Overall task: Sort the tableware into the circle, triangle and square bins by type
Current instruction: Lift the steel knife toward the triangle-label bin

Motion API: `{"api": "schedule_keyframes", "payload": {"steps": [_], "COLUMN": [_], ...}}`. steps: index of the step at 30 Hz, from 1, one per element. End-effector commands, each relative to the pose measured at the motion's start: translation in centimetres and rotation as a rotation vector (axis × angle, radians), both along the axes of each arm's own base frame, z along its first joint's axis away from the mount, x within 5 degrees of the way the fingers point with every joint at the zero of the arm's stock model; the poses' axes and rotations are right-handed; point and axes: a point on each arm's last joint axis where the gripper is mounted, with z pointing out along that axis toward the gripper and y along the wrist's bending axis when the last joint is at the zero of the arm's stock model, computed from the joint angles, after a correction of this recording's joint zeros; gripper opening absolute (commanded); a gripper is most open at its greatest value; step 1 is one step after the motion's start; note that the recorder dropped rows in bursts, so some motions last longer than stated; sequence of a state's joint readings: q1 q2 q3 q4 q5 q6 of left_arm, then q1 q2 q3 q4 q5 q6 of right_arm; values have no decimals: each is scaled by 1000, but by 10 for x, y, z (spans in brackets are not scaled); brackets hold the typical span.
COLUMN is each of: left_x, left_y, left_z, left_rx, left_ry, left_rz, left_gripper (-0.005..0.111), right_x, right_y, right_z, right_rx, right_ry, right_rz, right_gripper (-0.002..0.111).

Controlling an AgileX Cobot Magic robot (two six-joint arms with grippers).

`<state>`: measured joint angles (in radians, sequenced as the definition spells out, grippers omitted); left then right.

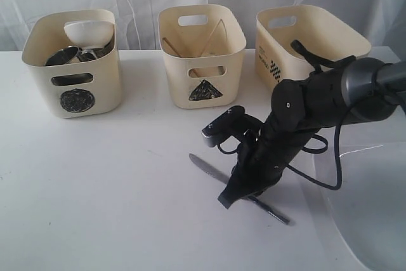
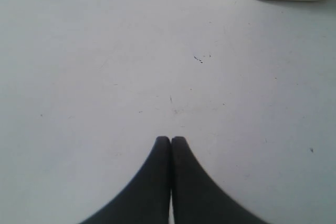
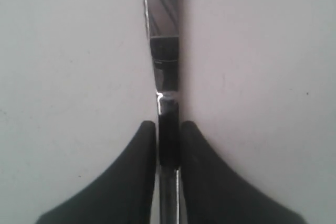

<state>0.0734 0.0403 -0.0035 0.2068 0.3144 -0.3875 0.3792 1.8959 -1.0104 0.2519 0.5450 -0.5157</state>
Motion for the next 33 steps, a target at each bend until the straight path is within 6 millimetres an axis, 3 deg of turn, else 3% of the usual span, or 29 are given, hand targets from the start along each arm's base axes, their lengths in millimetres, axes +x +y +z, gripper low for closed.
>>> {"api": "schedule_keyframes", "payload": {"steps": [1,3,16,25,33], "left_x": [-1,-1,-1,-1,-1], "left_y": [0,0,0,0,0], "left_z": [-2,-2,-2,-2,-2], "left_rx": [-7,-7,-7,-7,-7], "left_ry": [12,12,12,12,12], "left_rz": [7,7,7,7,7], "left_gripper": [0,0,0,0,0], "right_x": [-13,-13,-15,-17,-16], "right_y": [-5,-5,-5,-5,-5], "right_z": [-26,-29,-22,14,25], "right_rx": [-65,-76,-81,-40,-18], "right_ry": [156,163,236,162,115], "right_rz": [9,18,-31,-61,-72], "right_gripper": [7,0,0,0,0]}}
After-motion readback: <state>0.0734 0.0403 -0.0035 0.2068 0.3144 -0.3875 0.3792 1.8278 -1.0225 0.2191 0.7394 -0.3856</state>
